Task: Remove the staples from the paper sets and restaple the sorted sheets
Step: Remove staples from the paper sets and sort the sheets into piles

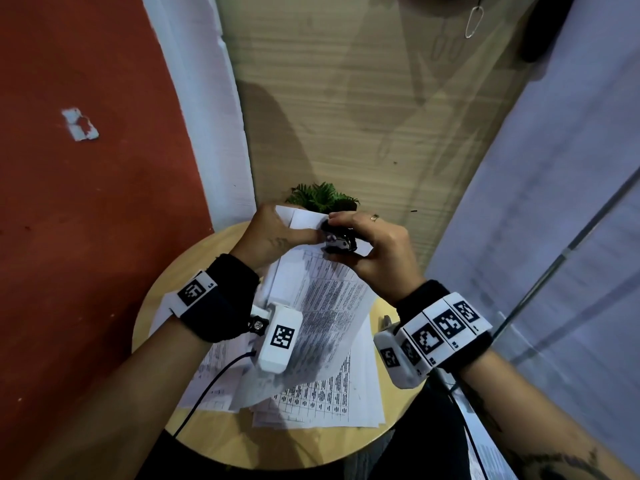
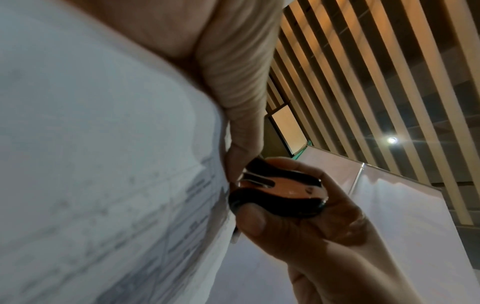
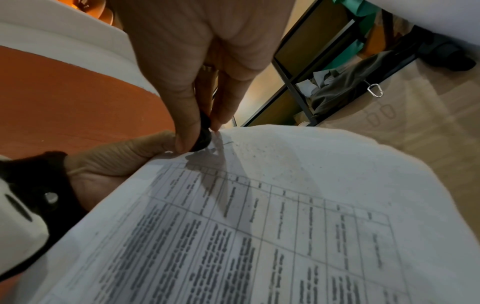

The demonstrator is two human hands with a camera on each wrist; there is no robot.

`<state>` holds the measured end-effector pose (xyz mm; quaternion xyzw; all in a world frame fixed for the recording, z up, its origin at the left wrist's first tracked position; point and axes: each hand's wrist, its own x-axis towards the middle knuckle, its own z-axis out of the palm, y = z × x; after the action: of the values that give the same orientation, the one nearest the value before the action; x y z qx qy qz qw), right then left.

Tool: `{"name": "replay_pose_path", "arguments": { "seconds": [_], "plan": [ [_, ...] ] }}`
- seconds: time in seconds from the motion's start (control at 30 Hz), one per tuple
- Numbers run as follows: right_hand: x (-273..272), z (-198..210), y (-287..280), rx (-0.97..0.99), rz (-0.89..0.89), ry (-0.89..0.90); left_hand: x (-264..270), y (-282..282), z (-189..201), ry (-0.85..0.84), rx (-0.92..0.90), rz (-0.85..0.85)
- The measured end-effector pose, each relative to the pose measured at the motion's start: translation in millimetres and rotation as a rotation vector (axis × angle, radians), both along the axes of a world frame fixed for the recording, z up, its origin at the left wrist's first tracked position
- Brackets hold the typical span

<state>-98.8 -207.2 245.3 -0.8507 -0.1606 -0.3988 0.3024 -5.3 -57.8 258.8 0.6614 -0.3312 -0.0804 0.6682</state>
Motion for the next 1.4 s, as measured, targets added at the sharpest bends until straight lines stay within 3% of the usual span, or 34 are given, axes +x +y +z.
{"name": "replay_pose_path", "arguments": {
  "seconds": [0.8,0.97,1.23,1.4],
  "plan": [
    [-1.9,-1.4,0.5,-0.145,-0.064,-0.029,7.1,3.0,-4.4,0.092,-0.01,-0.097],
    [-0.5,-1.8,0.2,-0.046,-0.031,-0.012,5.9,2.7,-2.5,0.091,0.058,-0.168],
    [-6.3,1.7,1.1,0.299,0.079,0.076,4.9,1.1,0.0,0.04,0.041,-0.192],
    [-6.4,2.9,1.9,0.377,0.066,0.094,4.7,-2.4,-1.9,-0.008,0.017,-0.105]
  ]
}}
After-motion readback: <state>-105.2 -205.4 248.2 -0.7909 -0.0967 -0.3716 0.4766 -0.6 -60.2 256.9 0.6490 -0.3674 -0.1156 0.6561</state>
